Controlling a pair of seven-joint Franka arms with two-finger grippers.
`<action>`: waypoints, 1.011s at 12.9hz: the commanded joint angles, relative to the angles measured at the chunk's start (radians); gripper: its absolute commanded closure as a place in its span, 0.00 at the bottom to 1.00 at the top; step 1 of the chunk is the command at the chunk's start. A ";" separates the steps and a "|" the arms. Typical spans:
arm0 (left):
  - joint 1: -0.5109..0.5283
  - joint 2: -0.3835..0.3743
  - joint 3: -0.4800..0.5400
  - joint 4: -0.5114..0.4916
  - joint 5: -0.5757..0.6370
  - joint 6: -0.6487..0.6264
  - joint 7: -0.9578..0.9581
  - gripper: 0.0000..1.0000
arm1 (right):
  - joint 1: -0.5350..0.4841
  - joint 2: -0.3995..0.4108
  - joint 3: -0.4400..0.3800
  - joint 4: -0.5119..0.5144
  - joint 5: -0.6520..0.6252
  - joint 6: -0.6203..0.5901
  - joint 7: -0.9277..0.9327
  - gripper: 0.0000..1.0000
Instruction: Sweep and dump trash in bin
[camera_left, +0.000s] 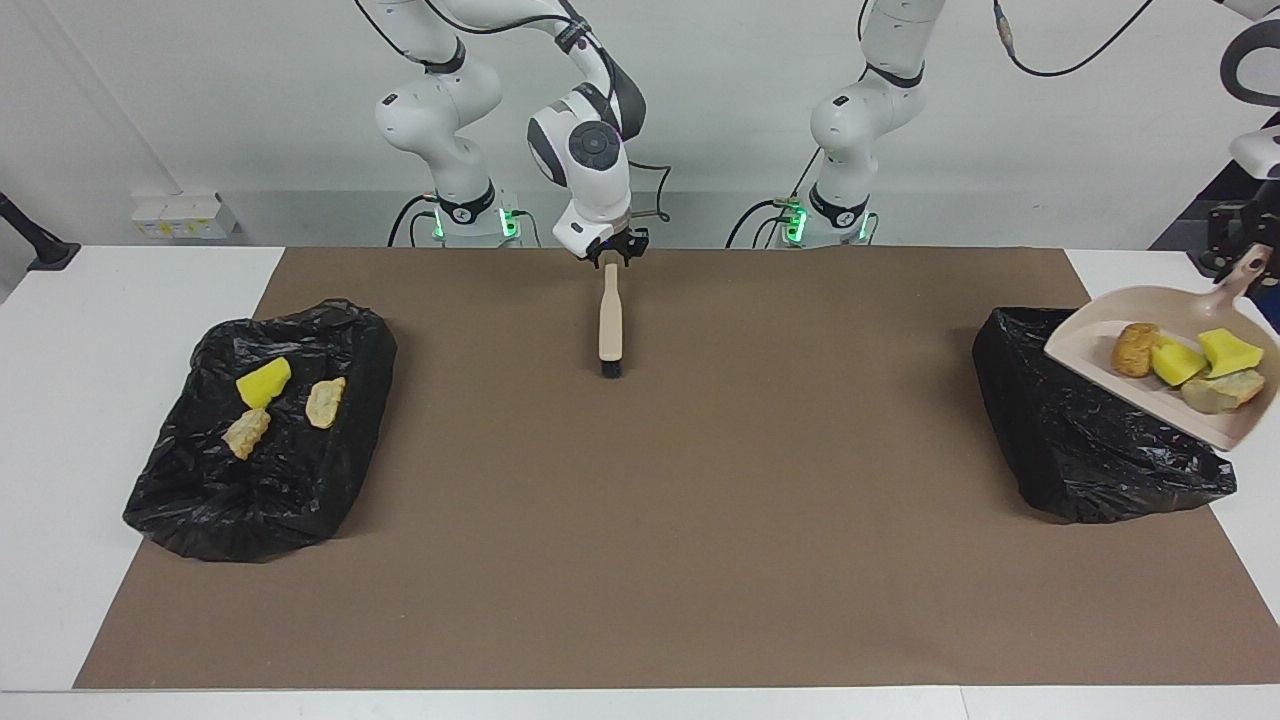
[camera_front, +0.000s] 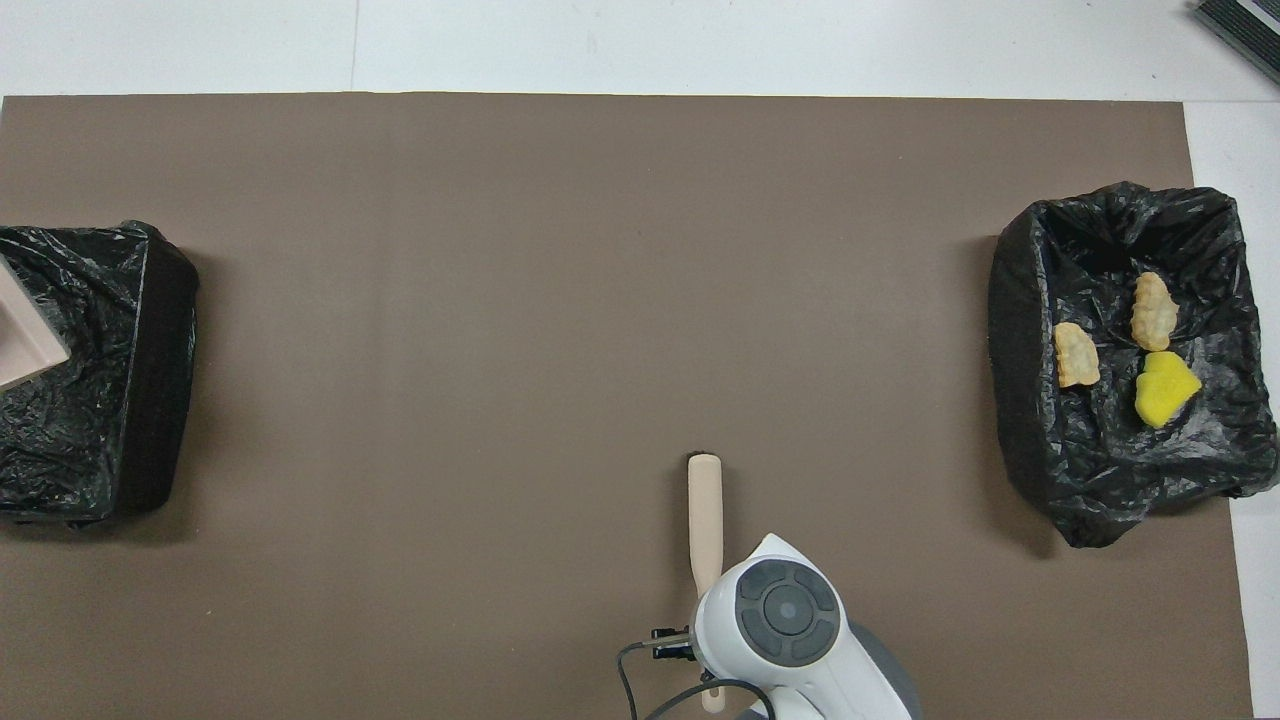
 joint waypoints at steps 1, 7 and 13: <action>0.025 0.051 -0.013 0.075 0.067 0.033 0.031 1.00 | -0.107 -0.005 0.000 0.068 -0.053 -0.021 -0.090 0.00; 0.036 0.094 -0.013 0.072 0.251 0.160 0.028 1.00 | -0.280 0.000 -0.003 0.253 -0.140 -0.032 -0.124 0.00; 0.002 0.111 -0.013 0.039 0.410 0.180 0.019 1.00 | -0.537 -0.011 -0.009 0.532 -0.240 -0.273 -0.271 0.00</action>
